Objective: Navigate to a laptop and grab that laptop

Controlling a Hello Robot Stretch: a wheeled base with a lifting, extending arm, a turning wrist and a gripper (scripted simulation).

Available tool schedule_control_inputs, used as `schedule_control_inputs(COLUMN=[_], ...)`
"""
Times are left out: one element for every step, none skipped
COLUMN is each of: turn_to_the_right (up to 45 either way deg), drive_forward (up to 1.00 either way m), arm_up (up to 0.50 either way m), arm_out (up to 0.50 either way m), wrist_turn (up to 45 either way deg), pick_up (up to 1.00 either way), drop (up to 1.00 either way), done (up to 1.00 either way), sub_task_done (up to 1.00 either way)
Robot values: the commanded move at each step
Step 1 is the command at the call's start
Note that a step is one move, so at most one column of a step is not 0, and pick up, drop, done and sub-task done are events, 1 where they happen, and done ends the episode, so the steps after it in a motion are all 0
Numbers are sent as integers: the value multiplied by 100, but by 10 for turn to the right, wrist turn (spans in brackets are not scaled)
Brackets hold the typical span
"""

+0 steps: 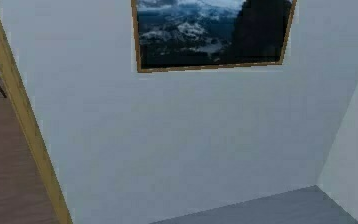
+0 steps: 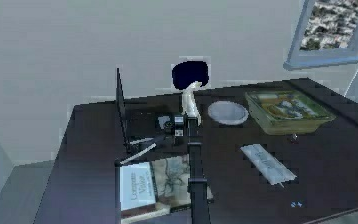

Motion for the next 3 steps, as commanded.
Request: schedule_control_inputs(turn_to_the_right=[0, 0, 0], drive_forward=[0, 0, 0], arm_up=[0, 10, 0], arm_out=[0, 0, 0], wrist_turn=[0, 0, 0], pick_up=[100, 0, 0], drop=[0, 0, 0], done=[0, 0, 100], sub_task_done=[0, 0, 0])
